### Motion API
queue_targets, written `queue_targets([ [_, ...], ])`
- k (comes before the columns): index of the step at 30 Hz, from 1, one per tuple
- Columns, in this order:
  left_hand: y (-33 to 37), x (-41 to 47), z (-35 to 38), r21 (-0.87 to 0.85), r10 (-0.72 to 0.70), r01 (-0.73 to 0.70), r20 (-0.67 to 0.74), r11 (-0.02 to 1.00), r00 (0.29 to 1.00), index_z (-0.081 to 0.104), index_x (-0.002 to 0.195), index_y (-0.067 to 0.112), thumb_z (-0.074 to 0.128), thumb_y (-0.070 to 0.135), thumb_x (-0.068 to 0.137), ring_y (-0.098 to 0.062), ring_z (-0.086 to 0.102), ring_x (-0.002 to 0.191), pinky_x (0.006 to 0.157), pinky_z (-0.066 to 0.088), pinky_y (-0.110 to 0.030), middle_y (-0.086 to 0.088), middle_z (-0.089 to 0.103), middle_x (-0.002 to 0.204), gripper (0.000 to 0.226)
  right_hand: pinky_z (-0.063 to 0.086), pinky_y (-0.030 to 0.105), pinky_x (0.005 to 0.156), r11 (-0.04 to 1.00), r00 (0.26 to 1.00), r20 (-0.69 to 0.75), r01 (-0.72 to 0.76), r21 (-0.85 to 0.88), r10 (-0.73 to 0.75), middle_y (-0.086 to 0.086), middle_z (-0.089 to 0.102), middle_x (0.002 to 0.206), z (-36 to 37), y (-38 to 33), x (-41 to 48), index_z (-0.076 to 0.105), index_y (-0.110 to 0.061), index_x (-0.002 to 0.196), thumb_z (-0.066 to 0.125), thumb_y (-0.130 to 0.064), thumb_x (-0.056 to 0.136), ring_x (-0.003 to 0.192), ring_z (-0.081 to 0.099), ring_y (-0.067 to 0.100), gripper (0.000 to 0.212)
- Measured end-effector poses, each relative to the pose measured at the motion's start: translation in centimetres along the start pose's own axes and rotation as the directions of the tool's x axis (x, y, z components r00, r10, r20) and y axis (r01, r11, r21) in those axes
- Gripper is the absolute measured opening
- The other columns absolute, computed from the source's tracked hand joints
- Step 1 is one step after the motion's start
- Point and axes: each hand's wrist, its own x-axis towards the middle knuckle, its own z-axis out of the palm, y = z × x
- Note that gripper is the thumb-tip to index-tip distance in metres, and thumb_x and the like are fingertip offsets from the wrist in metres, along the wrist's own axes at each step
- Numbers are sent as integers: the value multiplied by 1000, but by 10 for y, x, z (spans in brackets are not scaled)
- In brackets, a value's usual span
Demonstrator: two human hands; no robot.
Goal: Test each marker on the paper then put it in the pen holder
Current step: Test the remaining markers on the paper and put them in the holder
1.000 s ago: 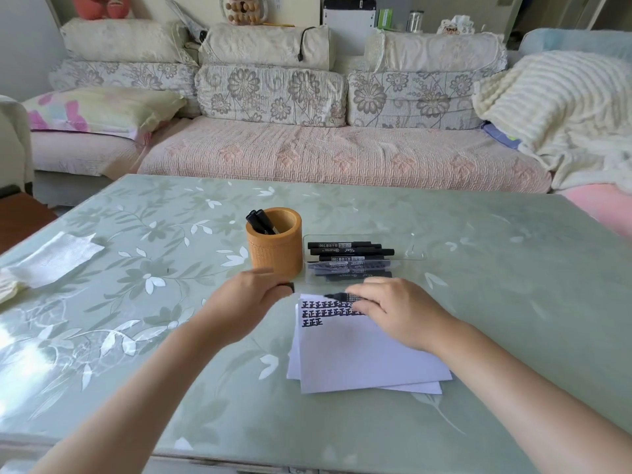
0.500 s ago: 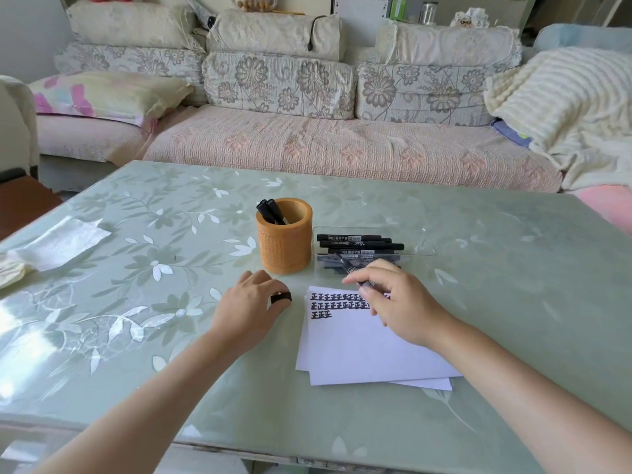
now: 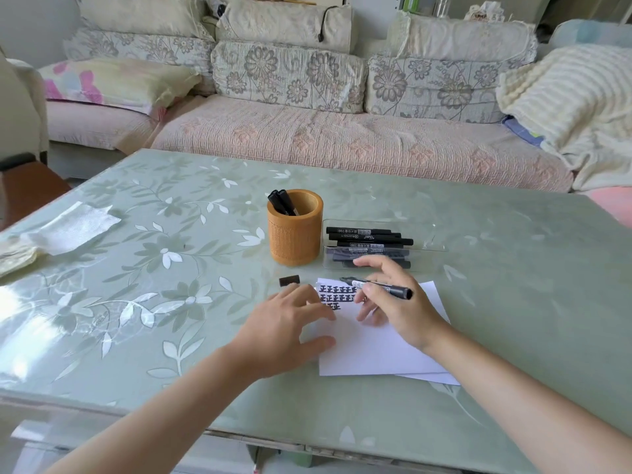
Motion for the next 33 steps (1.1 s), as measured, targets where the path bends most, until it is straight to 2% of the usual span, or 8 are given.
queue_targets([
  [2,-1,-3,2,7,-1,0,33,1000,999,62,112,41,56,61,81,-12,48,99,76,40,-26,13,50,105,37,46,31,49,999,999,-14,-35,20,35,14,69,82,3,3,2,63,-15,104,61,-15,82,63,67,30,22],
  [4,-1,-6,3,2,-17,17,62,1000,998,61,116,42,56,62,82,-12,46,102,81,37,-24,13,49,107,40,43,28,47,997,996,-54,-72,-39,70,13,67,72,5,7,4,63,-11,89,67,-7,82,52,62,23,10],
  [7,-1,-6,4,12,-26,25,75,1000,997,59,118,43,53,64,83,-11,44,104,84,33,-23,13,47,109,41,44,30,47,990,990,-113,-102,-102,90,14,63,64,6,15,5,59,-17,72,71,-13,78,45,55,22,14],
  [9,-1,-5,4,16,-24,23,74,1000,997,59,118,43,54,63,83,-11,43,104,86,33,-23,13,47,109,41,41,28,48,989,989,-118,-99,-108,86,8,60,59,8,18,5,56,-16,67,72,-9,79,45,49,19,21],
  [13,-1,-6,6,17,-21,20,56,1000,998,59,118,42,55,61,83,-12,44,103,88,36,-25,12,47,108,40,36,29,50,986,994,-94,-63,-153,49,-6,55,54,9,22,5,49,-12,66,69,-2,82,48,42,16,27],
  [23,-1,-5,7,14,-25,24,33,1000,999,59,117,41,54,61,83,-12,44,100,89,38,-27,13,46,106,39,33,27,50,985,998,-65,-31,-169,20,-8,55,55,8,25,4,50,-9,69,68,-9,81,50,41,16,21],
  [29,-1,-6,8,16,-29,29,24,999,999,60,115,41,55,60,82,-13,44,100,88,37,-26,13,45,104,39,30,21,47,976,999,-49,-30,-216,20,-12,54,58,7,22,4,49,-7,68,68,-5,83,52,41,10,24],
  [33,-1,-5,8,16,-29,29,25,999,999,61,115,40,55,59,82,-12,43,99,88,34,-24,13,45,105,39,30,21,47,975,998,-69,-23,-220,8,-9,54,58,7,21,2,48,-7,69,67,-4,82,52,40,9,23],
])
